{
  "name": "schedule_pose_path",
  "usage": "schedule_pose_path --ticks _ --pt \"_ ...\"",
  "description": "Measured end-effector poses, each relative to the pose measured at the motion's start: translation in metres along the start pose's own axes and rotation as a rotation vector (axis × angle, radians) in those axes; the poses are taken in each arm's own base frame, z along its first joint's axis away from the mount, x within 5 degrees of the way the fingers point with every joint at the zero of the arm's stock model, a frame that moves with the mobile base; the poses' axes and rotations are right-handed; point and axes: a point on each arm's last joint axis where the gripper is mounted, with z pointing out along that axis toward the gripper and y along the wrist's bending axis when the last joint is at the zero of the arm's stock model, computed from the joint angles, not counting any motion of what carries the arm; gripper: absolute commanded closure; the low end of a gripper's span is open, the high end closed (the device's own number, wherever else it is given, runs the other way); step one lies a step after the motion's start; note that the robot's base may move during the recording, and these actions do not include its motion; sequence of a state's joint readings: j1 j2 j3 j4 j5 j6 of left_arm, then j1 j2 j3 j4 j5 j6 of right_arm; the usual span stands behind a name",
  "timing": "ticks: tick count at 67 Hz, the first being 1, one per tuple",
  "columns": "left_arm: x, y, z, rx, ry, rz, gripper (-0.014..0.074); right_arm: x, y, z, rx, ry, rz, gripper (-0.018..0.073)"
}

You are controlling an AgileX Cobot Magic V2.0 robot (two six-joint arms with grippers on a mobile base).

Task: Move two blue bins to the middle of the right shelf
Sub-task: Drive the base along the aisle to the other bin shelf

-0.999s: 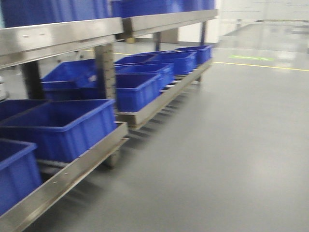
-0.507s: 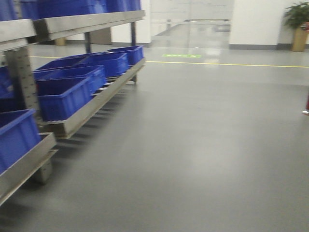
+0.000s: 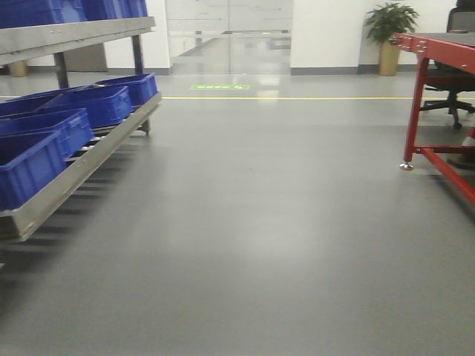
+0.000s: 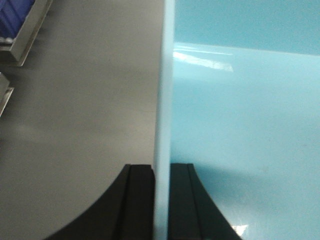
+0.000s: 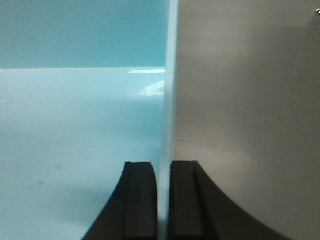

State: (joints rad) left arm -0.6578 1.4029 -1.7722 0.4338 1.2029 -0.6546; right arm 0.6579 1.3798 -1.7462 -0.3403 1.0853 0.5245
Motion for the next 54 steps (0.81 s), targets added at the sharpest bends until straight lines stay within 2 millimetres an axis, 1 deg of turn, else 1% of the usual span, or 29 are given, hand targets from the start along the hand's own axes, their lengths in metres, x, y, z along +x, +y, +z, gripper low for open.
schedule_pose_path --ticks 54 --pt "0.0 0.0 0.0 0.0 0.0 0.0 0.0707 0.0 0.0 0.0 0.0 0.0 0.0 0.0726"
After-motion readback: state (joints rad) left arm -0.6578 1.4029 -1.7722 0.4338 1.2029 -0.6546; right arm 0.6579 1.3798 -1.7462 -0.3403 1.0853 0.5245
